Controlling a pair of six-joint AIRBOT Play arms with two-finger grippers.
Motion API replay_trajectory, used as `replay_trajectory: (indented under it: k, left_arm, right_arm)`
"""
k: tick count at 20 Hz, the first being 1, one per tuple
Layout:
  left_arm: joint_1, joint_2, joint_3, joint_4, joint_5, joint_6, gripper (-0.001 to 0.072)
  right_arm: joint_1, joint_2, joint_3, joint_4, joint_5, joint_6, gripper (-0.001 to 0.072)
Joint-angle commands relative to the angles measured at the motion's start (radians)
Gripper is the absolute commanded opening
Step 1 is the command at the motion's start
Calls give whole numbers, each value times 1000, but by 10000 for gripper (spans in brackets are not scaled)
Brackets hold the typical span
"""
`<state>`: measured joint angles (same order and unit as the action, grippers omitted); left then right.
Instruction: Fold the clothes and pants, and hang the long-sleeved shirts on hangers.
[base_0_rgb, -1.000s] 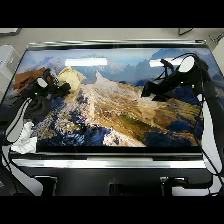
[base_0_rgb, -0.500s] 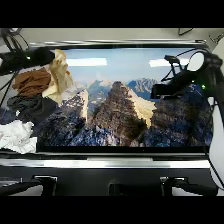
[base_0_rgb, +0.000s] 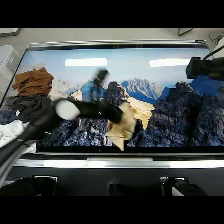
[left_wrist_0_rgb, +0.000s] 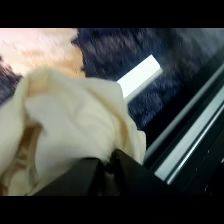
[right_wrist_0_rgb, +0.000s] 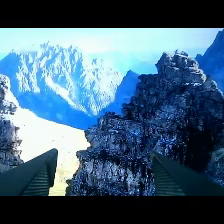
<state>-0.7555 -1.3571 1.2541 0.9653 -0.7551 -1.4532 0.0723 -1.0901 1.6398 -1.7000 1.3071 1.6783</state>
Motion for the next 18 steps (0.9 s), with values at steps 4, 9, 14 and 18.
replay_trajectory:
  k: [4, 9, 14, 18]
  left_arm:
    - [-130, -221, 14, -72, -72, -121, 708]
    - [186, -84, 167, -56, -282, -26, 708]
    - [350, -83, 25, -45, -399, -29, 708]
    - [264, -164, -168, -238, -184, 9, 707]
  right_arm:
    - [1, -15, -3, 24, 254, 20, 670]
    - [1, -135, -115, 207, 288, 7, 699]
    - [1, -179, -415, 381, 252, -26, 691]
    - [1, -151, -664, 432, 206, -63, 690]
